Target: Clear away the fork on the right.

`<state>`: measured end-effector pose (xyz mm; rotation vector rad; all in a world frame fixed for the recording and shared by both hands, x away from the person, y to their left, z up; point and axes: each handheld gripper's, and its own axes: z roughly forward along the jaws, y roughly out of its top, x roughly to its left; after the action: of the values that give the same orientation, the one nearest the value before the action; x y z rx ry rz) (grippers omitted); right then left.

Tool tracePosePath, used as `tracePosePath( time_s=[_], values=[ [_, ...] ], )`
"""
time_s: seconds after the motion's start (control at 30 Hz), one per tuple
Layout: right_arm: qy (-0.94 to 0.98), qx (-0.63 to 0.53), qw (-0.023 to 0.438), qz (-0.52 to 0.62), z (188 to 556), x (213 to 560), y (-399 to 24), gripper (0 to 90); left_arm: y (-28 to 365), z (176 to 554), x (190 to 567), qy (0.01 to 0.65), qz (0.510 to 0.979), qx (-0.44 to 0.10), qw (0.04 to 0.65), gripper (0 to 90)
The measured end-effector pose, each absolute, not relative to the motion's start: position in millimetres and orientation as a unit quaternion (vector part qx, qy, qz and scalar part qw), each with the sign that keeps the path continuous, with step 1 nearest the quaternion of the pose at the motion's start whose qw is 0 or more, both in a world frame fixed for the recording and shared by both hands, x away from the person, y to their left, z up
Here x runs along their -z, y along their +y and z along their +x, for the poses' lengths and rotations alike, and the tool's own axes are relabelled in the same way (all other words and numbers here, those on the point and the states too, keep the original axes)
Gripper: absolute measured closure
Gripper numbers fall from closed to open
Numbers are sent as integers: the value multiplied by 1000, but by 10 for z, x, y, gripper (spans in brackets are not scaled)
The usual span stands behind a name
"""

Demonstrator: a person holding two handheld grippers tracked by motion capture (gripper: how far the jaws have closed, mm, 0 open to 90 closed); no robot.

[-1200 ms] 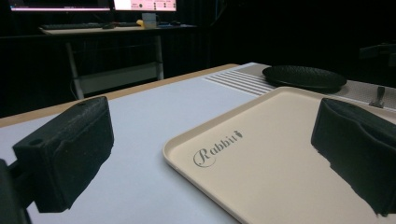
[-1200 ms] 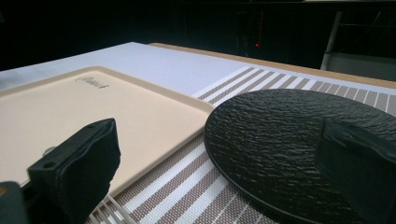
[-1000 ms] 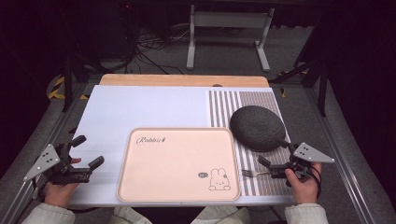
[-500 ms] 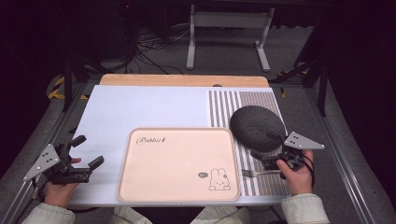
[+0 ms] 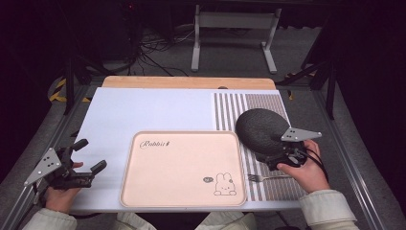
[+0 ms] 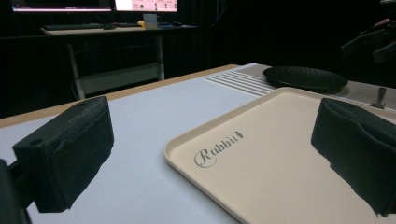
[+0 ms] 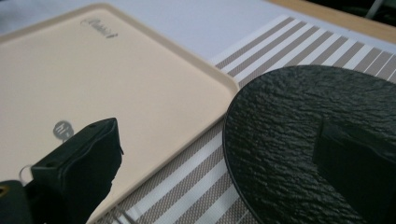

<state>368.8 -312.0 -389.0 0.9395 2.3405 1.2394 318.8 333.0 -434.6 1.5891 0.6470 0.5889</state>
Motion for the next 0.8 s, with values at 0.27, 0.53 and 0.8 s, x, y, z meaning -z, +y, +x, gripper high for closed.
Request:
tracePosePath(
  time_s=[0.27, 0.53, 0.8],
  values=[
    [876, -349, 137, 304, 3761, 3821, -3042, 45, 3326, 3188, 4348, 280, 690, -255, 617, 0],
    [917, -272, 115, 267, 3775, 3783, -2951, 75, 3330, 3187, 4346, 279, 690, -255, 617, 0],
    [949, -216, 97, 208, 3755, 3809, -2877, 108, 3326, 3186, 4345, 277, 691, -256, 617, 0]
  ],
)
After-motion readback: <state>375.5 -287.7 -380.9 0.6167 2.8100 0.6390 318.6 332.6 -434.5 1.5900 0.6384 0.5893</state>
